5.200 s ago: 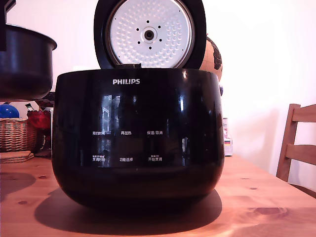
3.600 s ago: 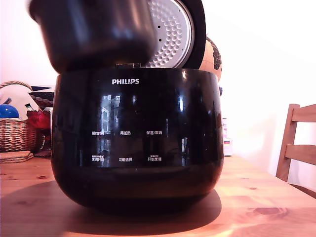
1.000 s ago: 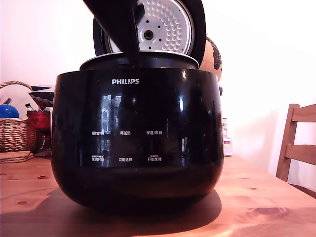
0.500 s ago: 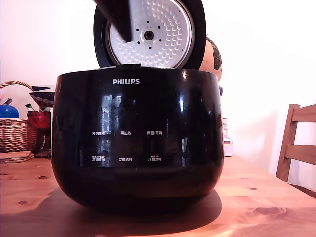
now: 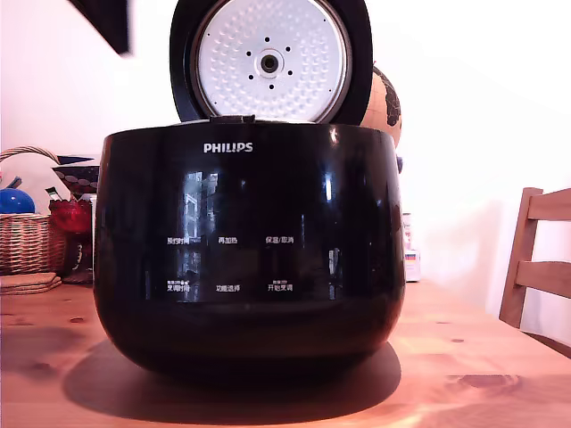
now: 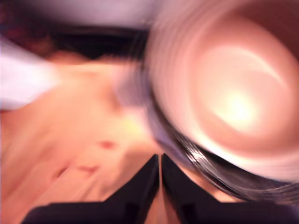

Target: Place the pot you are holding inside the rice cooker

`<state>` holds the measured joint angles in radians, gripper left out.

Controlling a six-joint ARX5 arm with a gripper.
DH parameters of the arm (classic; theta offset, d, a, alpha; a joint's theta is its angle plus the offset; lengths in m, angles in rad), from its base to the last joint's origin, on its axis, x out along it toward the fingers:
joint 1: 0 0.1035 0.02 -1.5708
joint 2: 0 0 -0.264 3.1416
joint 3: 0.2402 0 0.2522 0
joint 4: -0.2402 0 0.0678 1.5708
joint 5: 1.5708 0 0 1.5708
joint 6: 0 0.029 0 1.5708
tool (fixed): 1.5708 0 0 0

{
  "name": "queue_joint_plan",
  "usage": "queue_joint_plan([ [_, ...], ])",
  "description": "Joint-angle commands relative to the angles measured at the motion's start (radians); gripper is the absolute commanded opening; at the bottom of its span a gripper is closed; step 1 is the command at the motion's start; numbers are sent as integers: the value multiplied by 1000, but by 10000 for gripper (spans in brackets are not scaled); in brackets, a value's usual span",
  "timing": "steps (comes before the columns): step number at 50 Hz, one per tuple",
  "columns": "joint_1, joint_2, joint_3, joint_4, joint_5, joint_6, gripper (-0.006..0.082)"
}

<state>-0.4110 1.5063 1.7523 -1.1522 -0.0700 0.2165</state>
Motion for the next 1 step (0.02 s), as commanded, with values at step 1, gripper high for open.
queue_joint_plan([
  [1, 42, -24, 8, 39, 2, -46, -20],
])
